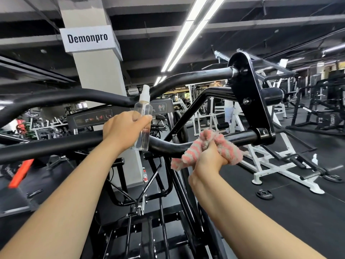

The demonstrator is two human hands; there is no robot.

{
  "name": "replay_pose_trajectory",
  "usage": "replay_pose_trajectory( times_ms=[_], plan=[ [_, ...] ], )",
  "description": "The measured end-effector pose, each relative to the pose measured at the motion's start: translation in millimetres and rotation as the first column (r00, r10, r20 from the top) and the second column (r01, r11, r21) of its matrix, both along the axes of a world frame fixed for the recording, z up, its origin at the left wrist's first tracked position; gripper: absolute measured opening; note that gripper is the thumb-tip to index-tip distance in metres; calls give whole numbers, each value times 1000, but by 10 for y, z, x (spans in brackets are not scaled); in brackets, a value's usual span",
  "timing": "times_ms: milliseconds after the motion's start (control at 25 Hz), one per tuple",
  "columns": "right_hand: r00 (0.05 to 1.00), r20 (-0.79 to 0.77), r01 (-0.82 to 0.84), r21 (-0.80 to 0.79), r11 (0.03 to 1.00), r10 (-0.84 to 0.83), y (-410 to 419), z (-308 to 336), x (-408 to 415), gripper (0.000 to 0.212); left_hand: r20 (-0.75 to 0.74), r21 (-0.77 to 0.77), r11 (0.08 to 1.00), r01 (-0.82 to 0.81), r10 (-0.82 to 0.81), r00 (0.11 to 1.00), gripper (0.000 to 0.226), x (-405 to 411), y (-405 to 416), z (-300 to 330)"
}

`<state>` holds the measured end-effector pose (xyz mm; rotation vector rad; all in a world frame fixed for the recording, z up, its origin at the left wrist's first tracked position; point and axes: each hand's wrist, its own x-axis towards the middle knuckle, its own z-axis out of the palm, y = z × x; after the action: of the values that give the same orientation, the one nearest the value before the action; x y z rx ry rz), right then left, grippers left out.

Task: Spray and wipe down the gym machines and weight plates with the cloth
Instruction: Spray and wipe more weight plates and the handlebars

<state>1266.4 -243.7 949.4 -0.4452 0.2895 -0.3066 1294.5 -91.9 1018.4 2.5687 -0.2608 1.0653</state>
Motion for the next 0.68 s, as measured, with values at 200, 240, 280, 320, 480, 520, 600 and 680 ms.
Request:
replay_pose_trajectory(
  times_ms=[200,240,280,320,480,520,600,680],
  plan=[
    [988,149,-23,-107,994,39,438,-216,116,23,0,5,1000,-14,14,1000,66,7,5,2],
    [985,159,-43,-175,984,71,536,-262,141,13,-8,6,1000,-13,13,1000,63,5,12,1],
    [980,160,-75,-237,969,115,599,-317,184,11,-20,2,1000,-8,8,1000,60,1,16,5],
    [977,149,-103,-286,953,151,630,-368,198,18,-34,-3,1000,-3,3,999,57,-9,19,11],
    [946,176,-90,-662,744,271,502,-558,-75,43,-123,-31,999,31,-35,992,52,-54,45,38],
    [942,229,-2,-729,685,246,434,-577,-200,40,-163,-78,995,66,-78,984,57,-56,71,55],
    [887,410,211,-770,603,213,265,-469,-401,32,-239,-225,954,199,-252,938,60,-47,147,85],
    [862,488,433,-850,299,140,97,-241,-322,34,-227,-376,872,314,-415,881,55,-98,193,121]
  ],
)
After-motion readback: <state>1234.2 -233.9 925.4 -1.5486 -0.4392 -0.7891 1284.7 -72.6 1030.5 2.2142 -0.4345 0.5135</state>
